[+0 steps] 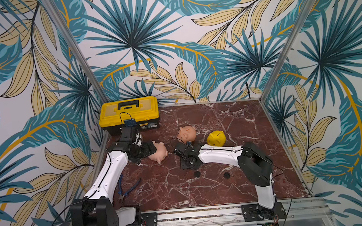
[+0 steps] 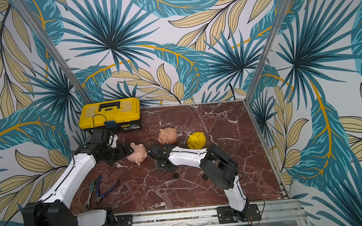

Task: Close piggy banks
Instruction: Pick up the knob at the center of the board.

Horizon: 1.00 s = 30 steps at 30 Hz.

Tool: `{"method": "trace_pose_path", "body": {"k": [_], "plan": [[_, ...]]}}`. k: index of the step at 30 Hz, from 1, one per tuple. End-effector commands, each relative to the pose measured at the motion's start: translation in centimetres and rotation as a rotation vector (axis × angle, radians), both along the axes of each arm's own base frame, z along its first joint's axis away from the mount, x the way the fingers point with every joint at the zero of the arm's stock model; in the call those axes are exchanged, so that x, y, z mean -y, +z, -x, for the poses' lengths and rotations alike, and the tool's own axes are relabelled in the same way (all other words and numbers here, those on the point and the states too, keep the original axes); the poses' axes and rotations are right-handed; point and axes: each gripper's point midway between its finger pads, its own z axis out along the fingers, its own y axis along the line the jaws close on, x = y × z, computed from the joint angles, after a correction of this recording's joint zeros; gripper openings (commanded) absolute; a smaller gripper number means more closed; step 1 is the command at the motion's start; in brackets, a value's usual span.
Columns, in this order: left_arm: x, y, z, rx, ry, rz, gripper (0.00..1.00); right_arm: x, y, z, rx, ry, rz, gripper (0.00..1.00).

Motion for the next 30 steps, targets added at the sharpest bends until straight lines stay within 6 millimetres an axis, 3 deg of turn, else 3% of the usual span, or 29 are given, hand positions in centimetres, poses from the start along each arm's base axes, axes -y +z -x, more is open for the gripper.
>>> {"method": "trace_pose_path", "body": {"k": [1,4,24,30], "plan": [[-0.3,-0.6,0.3,-0.018,0.000,-0.002,0.96,1.0,0.9,0.0,0.017,-0.014,0.031,0.24],[-0.3,-0.6,0.4,-0.019,0.000,-0.003,0.96,1.0,0.4,0.0,0.007,-0.018,0.034,0.19],[-0.2,-0.5,0.2,-0.017,0.002,0.003,0.96,1.7,-3.2,1.0,-0.085,-0.057,0.068,0.18],[-0.1,-0.4,0.2,-0.015,-0.001,0.008,0.96,2.0,-3.6,1.4,-0.098,-0.053,0.073,0.07]]}}
